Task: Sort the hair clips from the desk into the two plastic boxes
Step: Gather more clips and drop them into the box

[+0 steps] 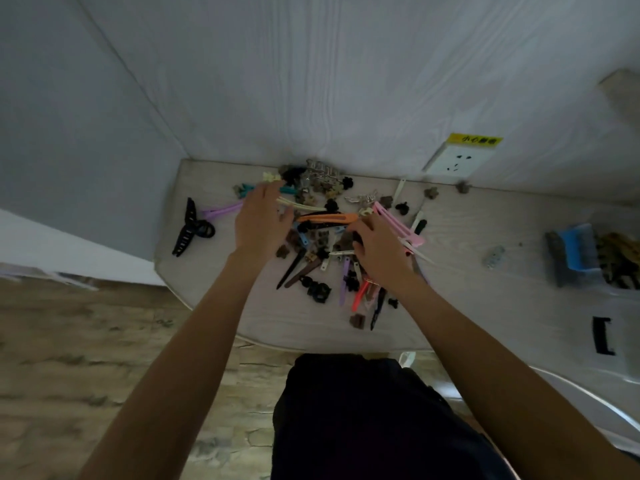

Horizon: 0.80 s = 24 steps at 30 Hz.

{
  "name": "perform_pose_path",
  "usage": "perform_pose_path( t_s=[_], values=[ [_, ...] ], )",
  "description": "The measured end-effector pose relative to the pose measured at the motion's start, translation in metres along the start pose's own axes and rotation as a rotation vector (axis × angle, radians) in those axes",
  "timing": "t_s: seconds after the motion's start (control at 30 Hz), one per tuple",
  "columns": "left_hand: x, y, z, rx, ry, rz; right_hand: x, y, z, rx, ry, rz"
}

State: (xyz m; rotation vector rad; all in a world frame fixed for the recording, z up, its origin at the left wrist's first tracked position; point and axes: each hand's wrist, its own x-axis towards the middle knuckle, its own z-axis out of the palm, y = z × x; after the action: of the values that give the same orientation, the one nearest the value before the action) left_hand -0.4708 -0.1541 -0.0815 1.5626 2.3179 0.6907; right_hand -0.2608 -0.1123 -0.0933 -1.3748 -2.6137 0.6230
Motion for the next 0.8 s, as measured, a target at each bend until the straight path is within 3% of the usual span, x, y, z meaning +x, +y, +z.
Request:
perform_pose_path(
  t_s=[0.13, 0.27, 0.37, 0.5, 0.57, 0.7, 0.8],
  values=[
    [0.053, 0.018, 0.016, 0.079, -0.141, 0.287, 0.0, 0.005, 0.0, 0.027, 0.017, 0.036],
    [0.075, 0.026, 0.041, 0.356, -0.26, 0.331, 0.0, 0.006, 0.0, 0.045, 0.032, 0.045],
    [0.078, 0.027, 0.044, 0.38, -0.243, 0.365, -0.003, 0.009, 0.001, 0.081, 0.038, 0.083],
    [0.063, 0.037, 0.021, 0.161, -0.058, 0.394, -0.008, 0.008, -0.011, 0.245, 0.102, 0.175],
    [0.046, 0.049, 0.004, 0.011, -0.039, 0.344, -0.016, 0.011, -0.021, 0.326, 0.181, 0.232],
    [0.002, 0.087, -0.009, -0.315, -0.036, 0.119, -0.053, 0.03, -0.056, 0.528, 0.311, 0.374],
    [-0.019, 0.133, 0.006, -0.613, -0.155, -0.08, -0.095, 0.062, -0.084, 0.623, 0.473, 0.459]
  ],
)
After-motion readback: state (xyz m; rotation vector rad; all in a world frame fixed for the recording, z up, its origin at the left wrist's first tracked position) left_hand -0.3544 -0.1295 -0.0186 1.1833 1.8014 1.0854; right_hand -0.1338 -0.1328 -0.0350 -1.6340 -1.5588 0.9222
